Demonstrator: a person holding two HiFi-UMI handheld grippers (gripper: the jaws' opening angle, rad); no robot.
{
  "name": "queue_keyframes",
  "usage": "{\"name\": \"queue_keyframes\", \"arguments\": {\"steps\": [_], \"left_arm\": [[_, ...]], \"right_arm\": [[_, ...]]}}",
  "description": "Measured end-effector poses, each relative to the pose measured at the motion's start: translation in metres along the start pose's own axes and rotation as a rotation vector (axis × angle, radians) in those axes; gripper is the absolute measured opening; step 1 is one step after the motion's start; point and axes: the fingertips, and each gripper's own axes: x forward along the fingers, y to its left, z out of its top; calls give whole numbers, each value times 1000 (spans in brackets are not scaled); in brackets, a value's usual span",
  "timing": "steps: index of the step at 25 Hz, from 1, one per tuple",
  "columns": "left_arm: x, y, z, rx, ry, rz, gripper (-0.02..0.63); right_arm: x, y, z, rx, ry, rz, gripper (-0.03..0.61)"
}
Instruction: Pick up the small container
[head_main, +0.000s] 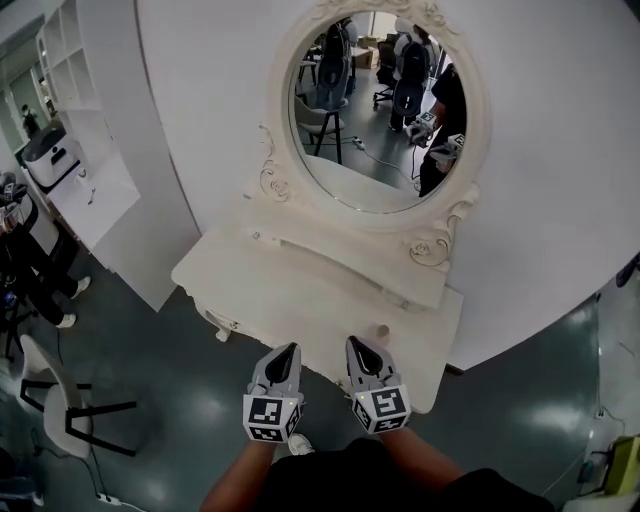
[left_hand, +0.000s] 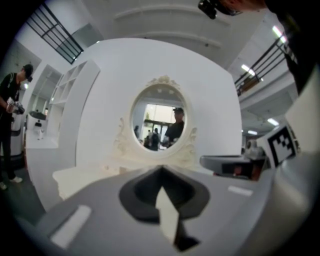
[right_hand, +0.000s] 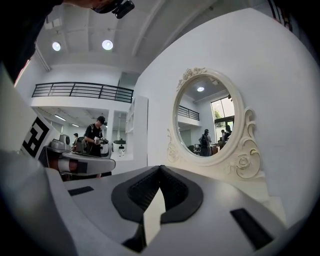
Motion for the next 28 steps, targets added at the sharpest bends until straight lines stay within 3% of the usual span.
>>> {"name": "queue_keyframes", "arguments": {"steps": [8,21,28], "left_arm": [[28,-19,-8,-8,22,-92,6],[115,-57,-11,57,72,-179,6],[152,-77,-27,104,139,-219,6]], "right_arm": [[-17,-28,-8,-1,30,-100,5],[-36,-139,-18,43,7,-257,5],[-37,-179,-33,75,24,-296,5]]}}
